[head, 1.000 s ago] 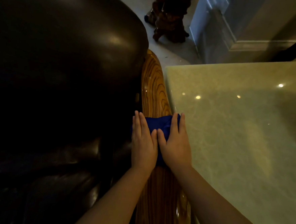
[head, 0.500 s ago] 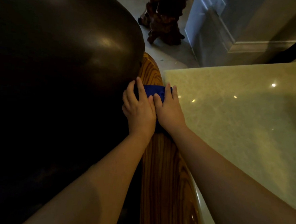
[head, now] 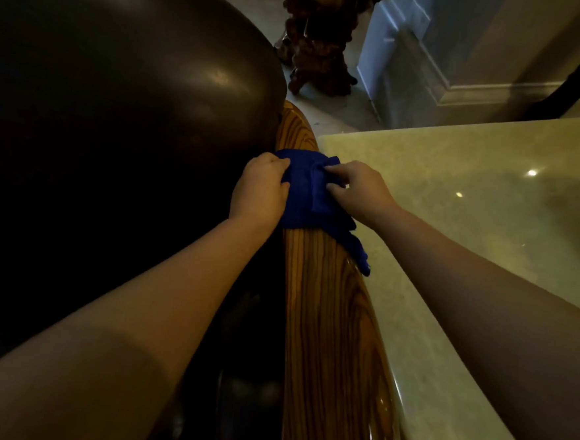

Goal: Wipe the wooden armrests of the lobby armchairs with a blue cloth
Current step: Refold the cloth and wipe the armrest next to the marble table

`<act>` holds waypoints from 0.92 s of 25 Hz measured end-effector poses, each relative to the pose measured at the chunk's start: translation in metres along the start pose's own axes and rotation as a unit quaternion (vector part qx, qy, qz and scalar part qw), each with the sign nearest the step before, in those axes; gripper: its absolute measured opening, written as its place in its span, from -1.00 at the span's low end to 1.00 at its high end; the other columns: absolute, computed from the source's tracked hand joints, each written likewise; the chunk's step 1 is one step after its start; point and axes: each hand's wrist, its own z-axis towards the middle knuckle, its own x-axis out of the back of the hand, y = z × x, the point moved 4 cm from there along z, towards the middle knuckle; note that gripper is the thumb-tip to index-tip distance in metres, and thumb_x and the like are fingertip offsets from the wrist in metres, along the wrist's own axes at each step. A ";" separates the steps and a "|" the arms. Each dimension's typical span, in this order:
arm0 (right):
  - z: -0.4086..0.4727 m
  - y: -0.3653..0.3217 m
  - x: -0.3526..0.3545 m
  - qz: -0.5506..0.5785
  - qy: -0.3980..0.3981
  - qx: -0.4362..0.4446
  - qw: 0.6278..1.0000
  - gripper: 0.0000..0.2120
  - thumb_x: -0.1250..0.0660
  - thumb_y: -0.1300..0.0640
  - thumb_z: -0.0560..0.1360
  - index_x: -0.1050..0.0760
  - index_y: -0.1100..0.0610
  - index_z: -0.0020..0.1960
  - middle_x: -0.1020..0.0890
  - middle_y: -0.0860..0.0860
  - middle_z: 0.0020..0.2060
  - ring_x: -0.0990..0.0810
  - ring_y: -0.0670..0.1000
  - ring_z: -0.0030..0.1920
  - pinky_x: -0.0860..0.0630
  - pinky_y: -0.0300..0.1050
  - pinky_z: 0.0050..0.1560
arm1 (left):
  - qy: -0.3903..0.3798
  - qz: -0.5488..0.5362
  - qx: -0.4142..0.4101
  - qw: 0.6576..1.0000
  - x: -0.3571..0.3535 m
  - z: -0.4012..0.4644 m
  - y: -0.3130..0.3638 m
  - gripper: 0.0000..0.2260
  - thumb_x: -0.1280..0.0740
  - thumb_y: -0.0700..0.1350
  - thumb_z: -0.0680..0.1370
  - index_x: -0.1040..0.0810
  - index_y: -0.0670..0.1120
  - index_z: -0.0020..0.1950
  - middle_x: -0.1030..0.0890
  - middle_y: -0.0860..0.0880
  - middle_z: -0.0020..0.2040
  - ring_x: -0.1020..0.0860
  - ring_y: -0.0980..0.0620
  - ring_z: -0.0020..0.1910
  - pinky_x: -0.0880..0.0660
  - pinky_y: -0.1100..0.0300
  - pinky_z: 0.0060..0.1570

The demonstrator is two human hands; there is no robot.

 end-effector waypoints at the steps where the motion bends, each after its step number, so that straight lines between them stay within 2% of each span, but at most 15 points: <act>1: -0.005 -0.001 0.001 0.015 0.018 -0.007 1.000 -0.65 -0.23 0.20 0.50 -0.42 0.15 0.29 -0.52 0.14 0.23 -0.47 0.09 0.23 -0.36 -0.08 0.21 | 0.011 0.001 0.011 1.000 0.001 -0.002 0.002 -0.64 -0.26 -0.22 0.51 -0.39 -0.16 0.31 -0.46 -0.14 0.27 -0.42 -0.08 0.25 -0.36 0.05 0.28; 5: -0.026 -0.002 0.002 0.045 0.087 -0.017 0.995 -0.78 -0.30 0.23 0.46 -0.55 0.18 0.10 -0.62 0.11 0.08 -0.55 0.05 0.09 -0.37 -0.19 0.04 | 0.044 -0.006 0.028 0.999 0.003 -0.016 0.005 -0.73 -0.31 -0.22 0.47 -0.51 -0.12 0.17 -0.56 -0.12 0.14 -0.52 -0.06 0.12 -0.46 0.07 0.16; 8: -0.043 -0.003 0.009 0.022 0.069 -0.020 0.997 -0.86 -0.31 0.26 0.43 -0.59 0.21 -0.04 -0.65 0.15 -0.05 -0.59 0.10 0.00 -0.43 -0.14 -0.01 | 0.008 -0.037 0.047 0.998 0.006 -0.032 0.010 -0.84 -0.32 -0.21 0.46 -0.57 -0.10 0.03 -0.60 -0.10 0.04 -0.56 -0.05 0.02 -0.53 0.05 0.05; 13: -0.068 -0.032 0.059 0.011 0.055 0.003 0.998 -0.86 -0.32 0.29 0.38 -0.60 0.22 -0.08 -0.66 0.18 -0.10 -0.59 0.13 -0.04 -0.43 -0.15 -0.07 | -0.047 -0.090 0.070 0.992 0.051 -0.043 0.025 -0.86 -0.37 -0.21 0.44 -0.61 -0.09 -0.02 -0.63 -0.08 -0.01 -0.58 -0.02 -0.02 -0.53 0.05 0.07; 17: -0.088 -0.081 0.134 0.009 0.047 0.035 0.998 -0.85 -0.30 0.31 0.37 -0.60 0.23 -0.09 -0.66 0.20 -0.12 -0.59 0.14 -0.07 -0.50 -0.06 -0.05 | -0.066 -0.079 0.049 0.993 0.131 -0.036 0.068 -0.90 -0.39 -0.21 0.42 -0.62 -0.04 -0.11 -0.61 0.01 -0.15 -0.56 0.06 -0.14 -0.54 0.13 -0.07; 20: -0.112 -0.131 0.199 0.001 0.047 0.072 0.996 -0.87 -0.30 0.30 0.39 -0.59 0.23 -0.10 -0.66 0.19 -0.15 -0.60 0.13 -0.09 -0.46 -0.10 -0.10 | -0.051 -0.065 0.025 0.996 0.211 -0.042 0.105 -0.89 -0.40 -0.20 0.41 -0.62 -0.03 -0.11 -0.56 0.08 -0.23 -0.53 0.14 -0.19 -0.50 0.23 -0.16; 23: -0.141 -0.191 0.255 -0.005 0.058 0.119 0.991 -0.91 -0.31 0.29 0.40 -0.59 0.22 -0.14 -0.67 0.17 -0.18 -0.60 0.08 -0.14 -0.47 -0.14 -0.16 | -0.024 -0.059 0.006 0.998 0.292 -0.060 0.134 -0.89 -0.40 -0.21 0.41 -0.62 -0.02 -0.12 -0.56 0.08 -0.22 -0.53 0.19 -0.22 -0.42 0.37 -0.26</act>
